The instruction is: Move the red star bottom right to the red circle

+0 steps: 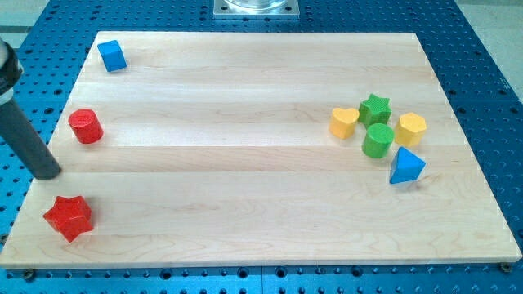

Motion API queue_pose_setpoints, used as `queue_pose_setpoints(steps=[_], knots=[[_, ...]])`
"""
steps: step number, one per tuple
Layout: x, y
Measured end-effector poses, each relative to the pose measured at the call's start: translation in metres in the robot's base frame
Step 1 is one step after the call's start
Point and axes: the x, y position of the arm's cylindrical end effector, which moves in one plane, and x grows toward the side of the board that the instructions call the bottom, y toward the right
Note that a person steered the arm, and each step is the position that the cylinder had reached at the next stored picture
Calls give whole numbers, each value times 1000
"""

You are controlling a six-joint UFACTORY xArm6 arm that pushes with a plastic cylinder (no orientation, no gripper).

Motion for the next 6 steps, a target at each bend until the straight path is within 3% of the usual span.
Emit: queue_pose_setpoints(steps=[2,4,6], knots=[[108,19],[53,97],[24,111]])
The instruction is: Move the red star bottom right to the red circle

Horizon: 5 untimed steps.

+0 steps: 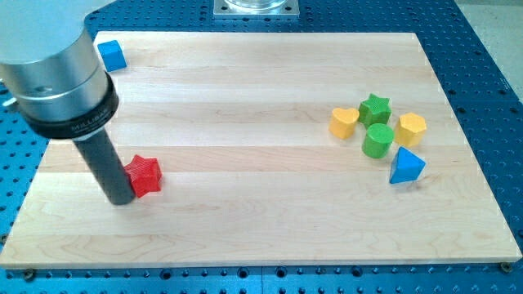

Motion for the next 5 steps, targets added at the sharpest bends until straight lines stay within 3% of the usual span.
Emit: queue_pose_setpoints(steps=[2,5], knots=[[-43,12],[-53,118]])
